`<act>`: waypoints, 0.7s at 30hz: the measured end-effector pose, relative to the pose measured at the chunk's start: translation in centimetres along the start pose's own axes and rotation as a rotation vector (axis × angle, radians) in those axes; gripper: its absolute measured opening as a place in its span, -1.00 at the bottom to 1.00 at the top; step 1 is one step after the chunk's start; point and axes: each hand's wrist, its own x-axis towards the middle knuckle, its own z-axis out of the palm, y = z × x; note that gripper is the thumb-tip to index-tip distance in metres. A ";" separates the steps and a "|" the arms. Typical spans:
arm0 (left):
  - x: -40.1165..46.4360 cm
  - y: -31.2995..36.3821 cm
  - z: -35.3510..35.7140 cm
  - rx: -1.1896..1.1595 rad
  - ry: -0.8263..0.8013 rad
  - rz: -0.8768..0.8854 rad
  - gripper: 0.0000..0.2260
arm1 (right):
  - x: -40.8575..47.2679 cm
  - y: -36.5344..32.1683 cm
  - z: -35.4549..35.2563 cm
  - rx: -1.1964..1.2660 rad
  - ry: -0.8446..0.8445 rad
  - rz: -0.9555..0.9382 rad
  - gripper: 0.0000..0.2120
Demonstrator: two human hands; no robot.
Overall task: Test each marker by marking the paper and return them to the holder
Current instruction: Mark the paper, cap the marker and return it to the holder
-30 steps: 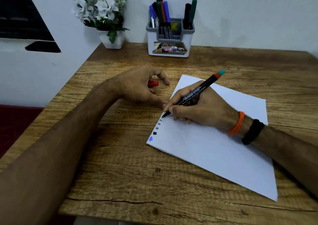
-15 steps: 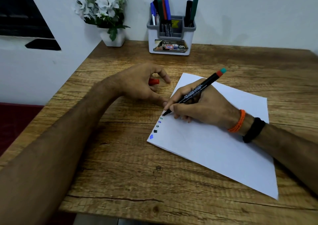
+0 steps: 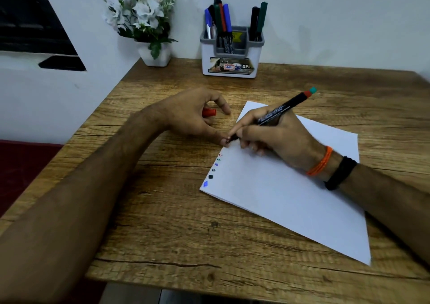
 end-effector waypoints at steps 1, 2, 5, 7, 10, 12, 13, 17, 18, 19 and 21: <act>0.0 0.1 0.0 0.001 -0.002 -0.005 -0.40 | 0.2 0.0 -0.2 0.093 0.027 0.002 -0.90; 0.0 0.1 0.0 -0.006 -0.006 -0.015 -0.41 | 0.3 0.0 -0.5 0.173 0.057 0.004 -0.90; -0.2 0.4 -0.1 -0.018 0.001 -0.030 -0.46 | 0.5 -0.4 -1.2 0.236 0.140 -0.005 -0.91; -0.1 0.3 -0.2 -0.011 0.034 -0.009 -0.51 | 0.4 -0.9 -1.5 0.203 0.181 -0.013 -0.94; 0.0 -0.1 -0.3 -0.083 0.118 0.027 -0.70 | 0.0 -1.7 -2.1 0.166 0.214 -0.046 -0.94; 0.0 -0.2 0.0 -0.199 0.138 0.046 -0.78 | -0.1 -2.1 -2.6 0.160 0.221 -0.051 -0.93; 0.0 0.0 0.2 -0.235 0.150 0.074 -0.81 | -0.1 -2.2 -2.8 0.174 0.219 -0.048 -0.91; -0.1 1.0 0.7 -0.330 0.199 0.176 -0.88 | -0.1 -2.4 -3.5 0.251 0.184 -0.020 -0.72; 0.0 1.1 0.7 -0.343 0.209 0.195 -0.88 | -0.1 -2.4 -3.7 0.263 0.173 -0.020 -0.69; 0.0 1.2 0.7 -0.353 0.217 0.206 -0.88 | -0.1 -2.4 -3.7 0.270 0.162 -0.023 -0.67; 0.1 1.2 0.7 -0.369 0.229 0.211 -0.87 | 0.0 -2.2 -3.9 0.273 0.146 -0.030 -0.65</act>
